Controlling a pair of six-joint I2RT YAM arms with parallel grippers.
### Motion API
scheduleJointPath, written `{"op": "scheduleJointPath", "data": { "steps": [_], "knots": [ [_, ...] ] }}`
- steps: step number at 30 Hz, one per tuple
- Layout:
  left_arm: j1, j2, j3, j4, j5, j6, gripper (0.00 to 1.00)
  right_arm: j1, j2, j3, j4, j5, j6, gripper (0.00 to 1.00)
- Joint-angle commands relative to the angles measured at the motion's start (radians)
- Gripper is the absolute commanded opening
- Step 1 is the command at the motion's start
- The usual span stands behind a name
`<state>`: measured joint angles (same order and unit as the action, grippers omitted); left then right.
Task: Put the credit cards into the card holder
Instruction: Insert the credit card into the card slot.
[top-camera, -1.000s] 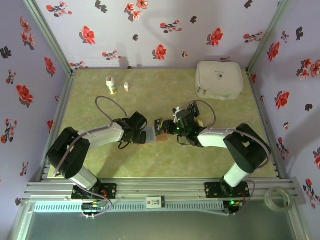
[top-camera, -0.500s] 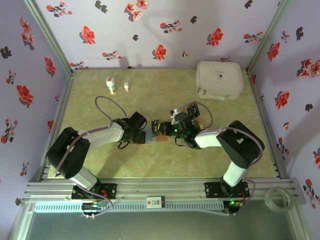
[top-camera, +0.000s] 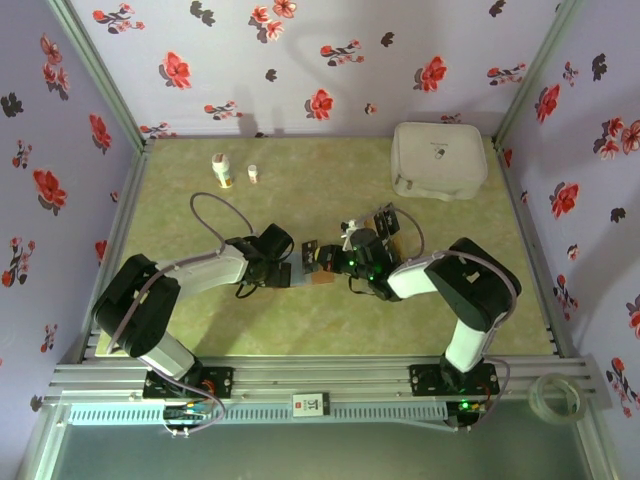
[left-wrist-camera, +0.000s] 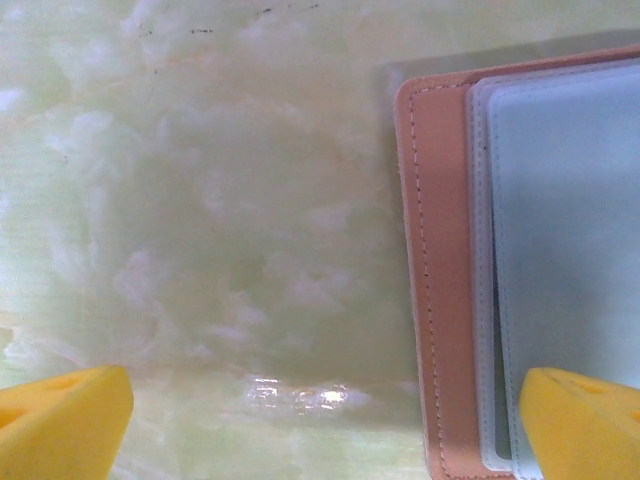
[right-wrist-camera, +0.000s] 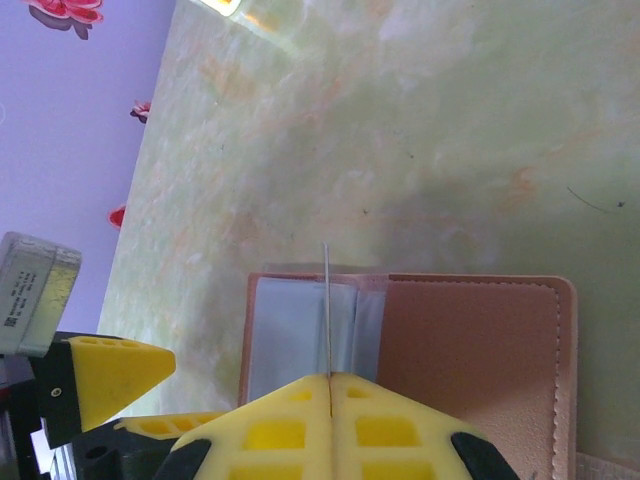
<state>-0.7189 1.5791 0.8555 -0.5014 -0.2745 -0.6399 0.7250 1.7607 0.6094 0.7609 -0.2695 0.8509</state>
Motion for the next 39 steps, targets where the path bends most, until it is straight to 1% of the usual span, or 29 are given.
{"op": "scheduleJointPath", "data": {
  "steps": [1,39],
  "knots": [
    [0.006,0.002,-0.016,-0.023,-0.029,0.014,1.0,0.007,0.029,-0.013,0.076,-0.02,0.027,0.0],
    [0.007,0.004,-0.016,-0.022,-0.029,0.014,1.0,0.007,0.113,-0.055,0.19,-0.065,0.08,0.0]
  ]
}}
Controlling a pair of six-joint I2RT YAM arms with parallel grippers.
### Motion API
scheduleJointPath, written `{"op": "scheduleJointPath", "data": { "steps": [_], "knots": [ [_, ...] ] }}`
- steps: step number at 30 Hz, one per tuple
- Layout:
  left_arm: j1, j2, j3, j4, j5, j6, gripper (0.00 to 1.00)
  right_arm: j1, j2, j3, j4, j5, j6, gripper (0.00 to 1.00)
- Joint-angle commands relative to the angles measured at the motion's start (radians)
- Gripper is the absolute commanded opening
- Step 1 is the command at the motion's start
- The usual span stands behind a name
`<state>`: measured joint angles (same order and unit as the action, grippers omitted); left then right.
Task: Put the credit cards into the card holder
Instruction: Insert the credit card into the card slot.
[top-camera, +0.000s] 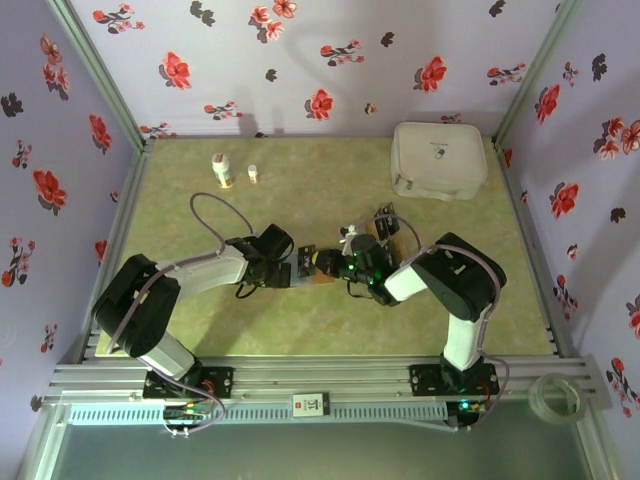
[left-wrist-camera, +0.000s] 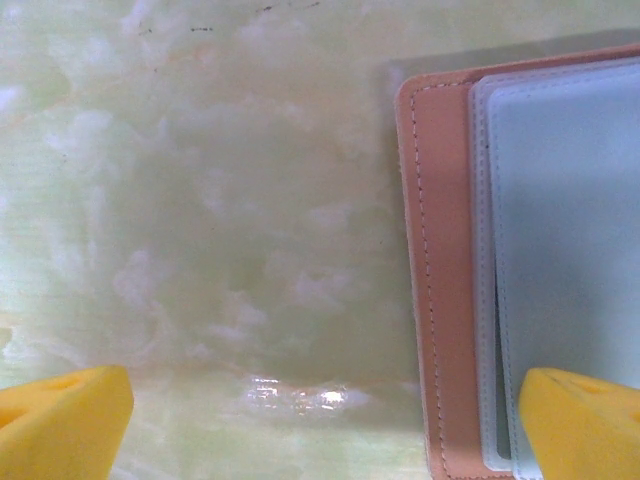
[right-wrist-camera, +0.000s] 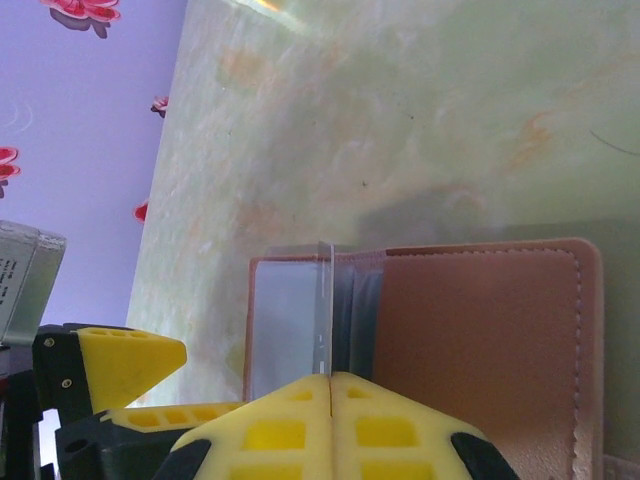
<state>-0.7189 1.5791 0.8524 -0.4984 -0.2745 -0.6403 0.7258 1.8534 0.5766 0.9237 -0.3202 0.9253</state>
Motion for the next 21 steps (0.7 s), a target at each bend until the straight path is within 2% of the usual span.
{"op": "scheduleJointPath", "data": {
  "steps": [1,21],
  "knots": [
    [0.007,0.002,-0.013,-0.026,-0.028,0.014,1.0,0.006,0.021,-0.026,0.027,-0.016,0.006,0.0],
    [0.007,0.007,-0.004,-0.025,-0.027,0.016,1.0,0.006,0.049,-0.039,0.04,-0.045,0.009,0.0]
  ]
}}
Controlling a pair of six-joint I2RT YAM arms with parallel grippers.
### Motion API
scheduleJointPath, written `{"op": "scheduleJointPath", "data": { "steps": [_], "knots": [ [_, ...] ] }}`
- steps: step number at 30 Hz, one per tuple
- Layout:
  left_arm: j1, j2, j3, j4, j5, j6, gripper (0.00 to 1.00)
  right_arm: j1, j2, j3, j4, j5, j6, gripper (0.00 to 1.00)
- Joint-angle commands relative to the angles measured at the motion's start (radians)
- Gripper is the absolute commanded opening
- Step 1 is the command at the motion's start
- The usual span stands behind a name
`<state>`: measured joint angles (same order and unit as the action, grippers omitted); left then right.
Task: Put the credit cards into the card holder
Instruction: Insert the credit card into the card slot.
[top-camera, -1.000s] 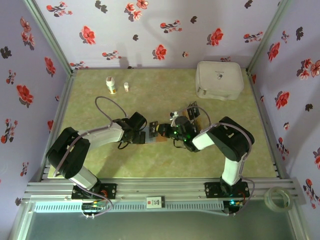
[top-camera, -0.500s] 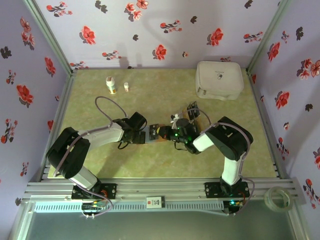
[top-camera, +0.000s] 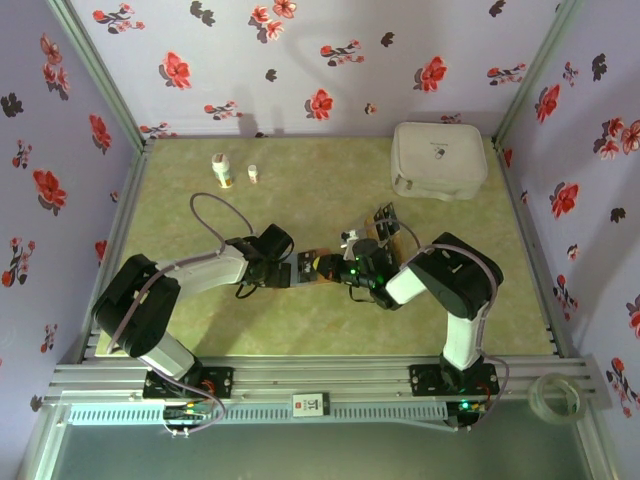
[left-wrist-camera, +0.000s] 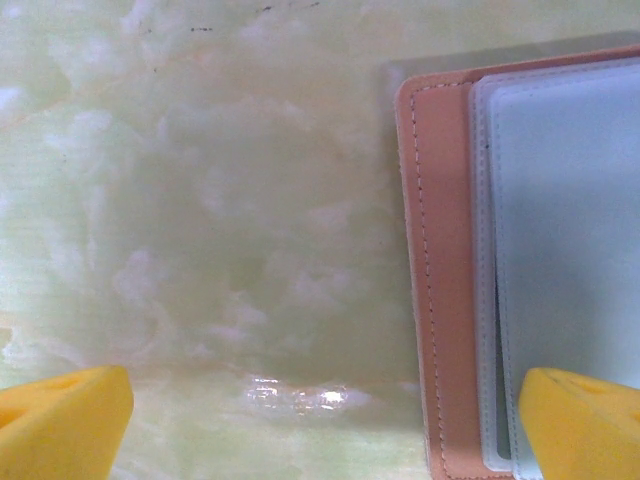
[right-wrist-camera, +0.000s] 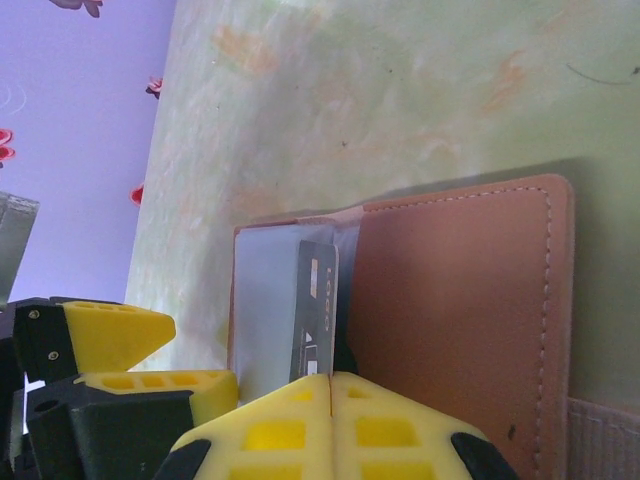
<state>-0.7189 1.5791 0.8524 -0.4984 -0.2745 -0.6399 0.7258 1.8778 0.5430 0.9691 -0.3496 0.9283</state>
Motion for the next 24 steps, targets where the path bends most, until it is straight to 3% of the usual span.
{"op": "scheduleJointPath", "data": {
  "steps": [1,24],
  "knots": [
    [0.007,0.007,-0.003,-0.025,-0.027,0.016,1.0,0.006,0.027,-0.005,-0.007,-0.018,0.009,0.0],
    [0.007,0.009,-0.009,-0.017,-0.027,0.016,1.0,0.006,0.071,0.049,-0.045,-0.061,0.009,0.0]
  ]
}}
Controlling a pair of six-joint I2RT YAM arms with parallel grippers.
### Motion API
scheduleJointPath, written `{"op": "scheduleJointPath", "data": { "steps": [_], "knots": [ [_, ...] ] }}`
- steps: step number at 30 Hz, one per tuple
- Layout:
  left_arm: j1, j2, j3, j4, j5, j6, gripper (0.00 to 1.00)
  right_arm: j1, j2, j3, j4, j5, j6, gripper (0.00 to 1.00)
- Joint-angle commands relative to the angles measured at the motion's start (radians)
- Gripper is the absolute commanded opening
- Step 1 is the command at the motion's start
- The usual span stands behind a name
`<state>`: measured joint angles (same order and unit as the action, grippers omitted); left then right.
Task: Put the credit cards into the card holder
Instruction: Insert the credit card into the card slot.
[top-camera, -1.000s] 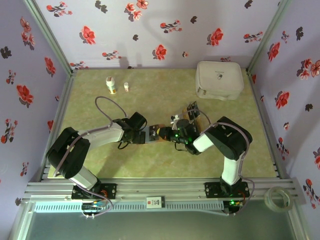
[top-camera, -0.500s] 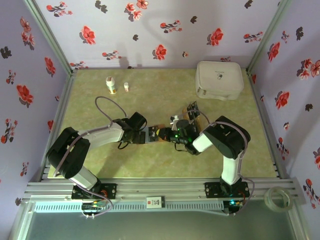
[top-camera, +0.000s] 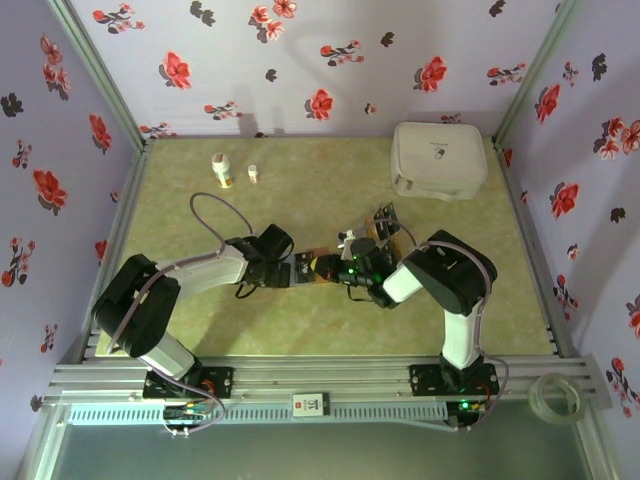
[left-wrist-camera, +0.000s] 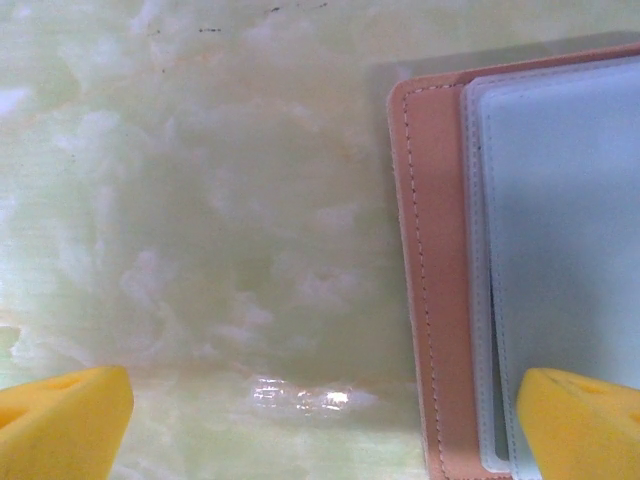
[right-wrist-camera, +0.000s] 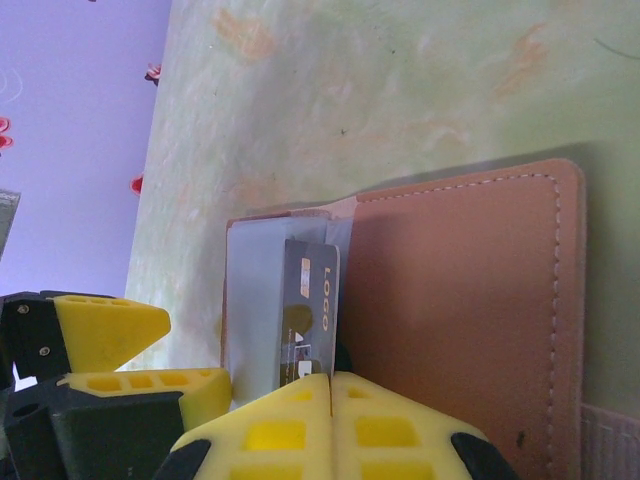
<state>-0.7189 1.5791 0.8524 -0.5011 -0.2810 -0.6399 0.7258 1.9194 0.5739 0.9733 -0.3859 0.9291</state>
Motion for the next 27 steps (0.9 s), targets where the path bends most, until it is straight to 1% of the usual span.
{"op": "scheduleJointPath", "data": {
  "steps": [1,9,12,14,18,22,27],
  "knots": [
    [0.007,0.009,-0.01,-0.015,-0.021,0.016,1.0,0.006,0.032,0.021,-0.051,-0.027,0.008,0.0],
    [0.007,0.01,-0.009,-0.013,-0.019,0.014,1.0,0.007,0.041,0.038,-0.079,-0.037,0.007,0.0],
    [0.007,0.01,-0.004,-0.013,-0.018,0.014,1.0,0.007,0.026,0.047,-0.119,-0.035,-0.008,0.11],
    [0.008,0.006,0.0,-0.016,-0.017,0.013,1.0,0.007,0.007,0.058,-0.162,-0.029,-0.023,0.21],
    [0.021,-0.015,0.002,-0.012,0.001,0.005,1.0,0.005,-0.032,0.079,-0.248,-0.01,-0.054,0.34],
    [0.045,-0.039,0.002,-0.007,0.027,-0.003,1.0,0.006,-0.054,0.107,-0.312,0.001,-0.07,0.44],
    [0.078,-0.067,-0.006,0.008,0.053,-0.006,1.0,0.006,-0.071,0.147,-0.38,0.013,-0.079,0.51]
  ]
}}
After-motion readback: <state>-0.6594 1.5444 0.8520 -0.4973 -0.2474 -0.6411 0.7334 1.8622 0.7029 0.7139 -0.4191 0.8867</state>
